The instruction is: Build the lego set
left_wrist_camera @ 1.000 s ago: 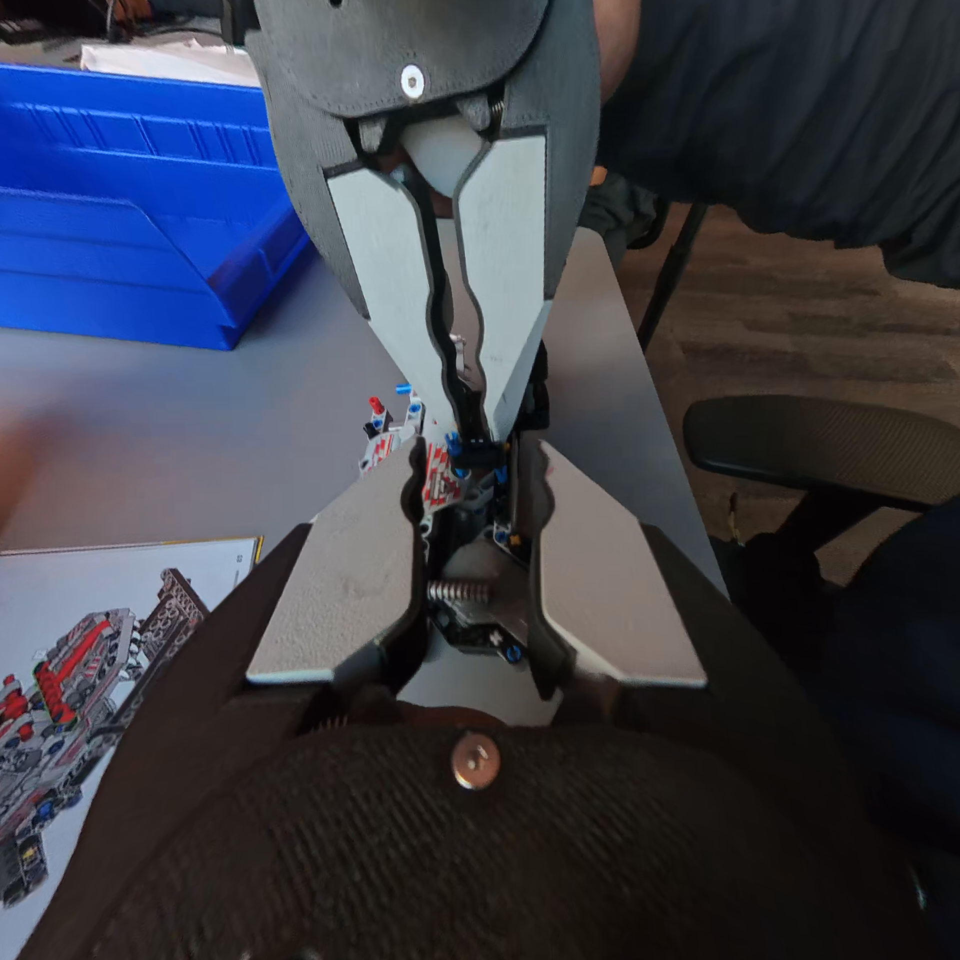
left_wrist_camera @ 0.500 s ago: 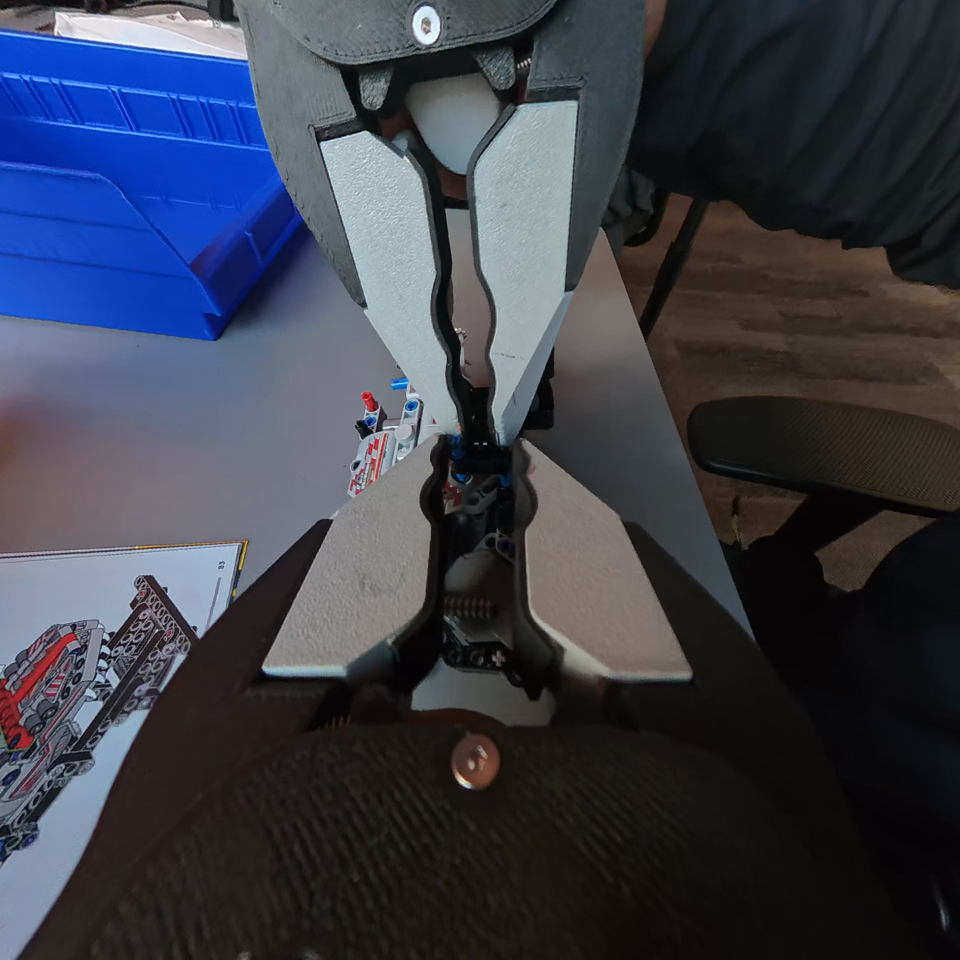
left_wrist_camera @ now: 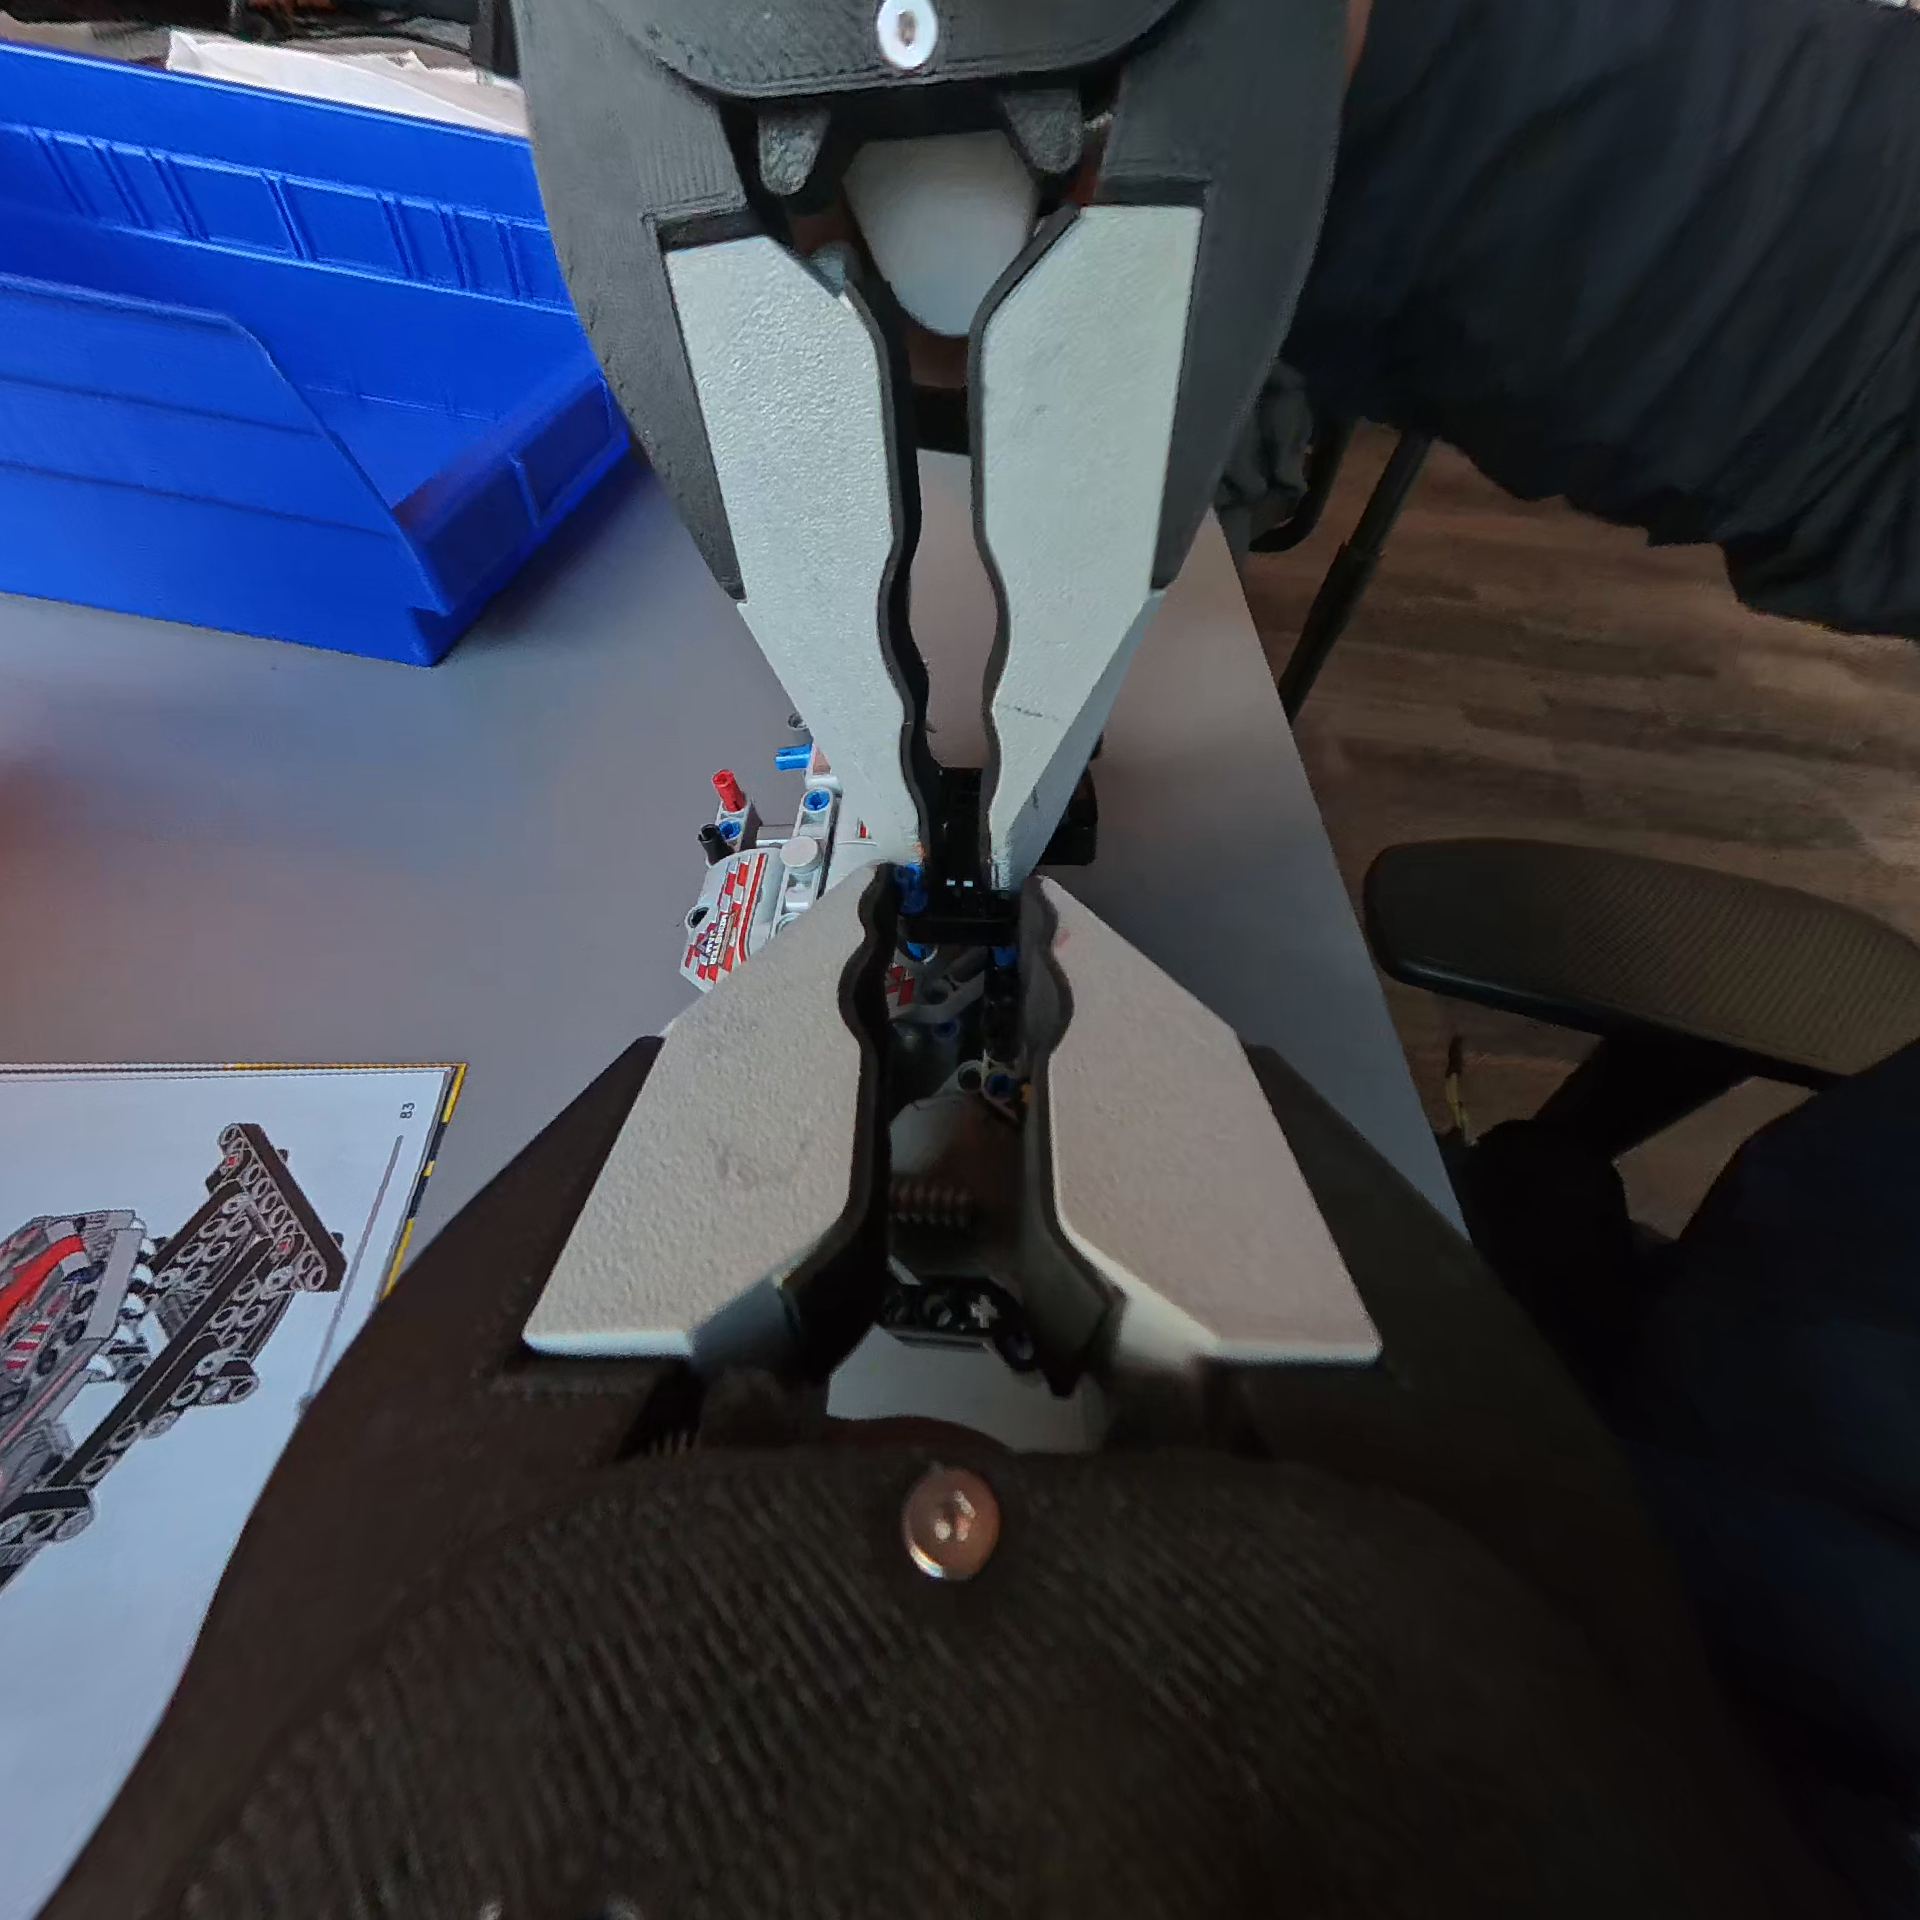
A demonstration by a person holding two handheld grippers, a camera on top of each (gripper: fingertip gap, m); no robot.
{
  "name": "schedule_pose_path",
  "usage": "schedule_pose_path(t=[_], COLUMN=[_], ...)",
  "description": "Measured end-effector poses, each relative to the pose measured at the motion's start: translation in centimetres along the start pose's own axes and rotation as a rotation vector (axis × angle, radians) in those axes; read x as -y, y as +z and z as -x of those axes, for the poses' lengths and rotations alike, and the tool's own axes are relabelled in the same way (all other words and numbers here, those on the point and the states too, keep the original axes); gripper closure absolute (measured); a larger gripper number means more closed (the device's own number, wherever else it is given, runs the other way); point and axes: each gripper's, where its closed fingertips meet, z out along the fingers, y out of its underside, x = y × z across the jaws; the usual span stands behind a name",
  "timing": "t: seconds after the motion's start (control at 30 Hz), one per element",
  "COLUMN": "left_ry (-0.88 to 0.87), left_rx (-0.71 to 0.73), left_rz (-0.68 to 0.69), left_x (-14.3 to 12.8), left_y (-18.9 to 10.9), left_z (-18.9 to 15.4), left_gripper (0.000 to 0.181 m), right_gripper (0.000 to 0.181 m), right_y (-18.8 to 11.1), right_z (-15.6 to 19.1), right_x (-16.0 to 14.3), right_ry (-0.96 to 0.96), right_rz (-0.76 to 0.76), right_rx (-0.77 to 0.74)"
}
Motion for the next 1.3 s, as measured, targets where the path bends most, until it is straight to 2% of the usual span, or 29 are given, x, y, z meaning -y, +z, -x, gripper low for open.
schedule_pose_path(t=[0.03,0.2,0.4,0.53,0.63,0.73,0.9,1.1,1.3], left_ry=[-0.012,-0.016,-0.050,-0.040,-0.019,0.011,0.003,-0.011,0.016], left_rx=[-0.003,-0.011,-0.031,-0.025,0.000,0.027,0.031,0.045,0.056], left_rz=[-0.011,-0.032,-0.057,-0.052,-0.049,-0.040,-0.051,-0.076,-0.075], left_x=[0.0,0.2,0.3,0.3,0.3,0.3,0.3,0.3,0.3], left_y=[0.0,-0.1,-0.1,-0.1,0.0,0.0,0.0,-0.2,-0.2], left_z=[0.0,0.0,0.2,0.2,0.2,0.2,0.2,0.2,0.1], left_gripper=[0.160,0.160,0.160,0.160,0.159,0.159,0.160,0.160,0.160], right_gripper=[0.176,0.175,0.171,0.178,0.176,0.171,0.167,0.151,0.160], right_y=[0.0,-0.2,-1.2,-1.8,-3.1,-4.6,-3.2,-2.6,-1.9], right_z=[0.0,-0.2,-0.6,-0.2,-0.4,-0.2,-0.2,-0.6,-0.1], right_x=[0.0,0.1,0.4,0.2,-0.9,-1.1,-2.1,-1.6,-1.4], right_ry=[0.004,0.016,-0.054,-0.072,-0.052,0.002,-0.006,0.024,-0.013], right_rz=[0.014,-0.019,-0.065,-0.130,-0.146,-0.241,-0.164,-0.214,-0.212], right_rx=[-0.006,-0.012,-0.141,-0.174,-0.246,-0.258,-0.270,-0.242,-0.214])
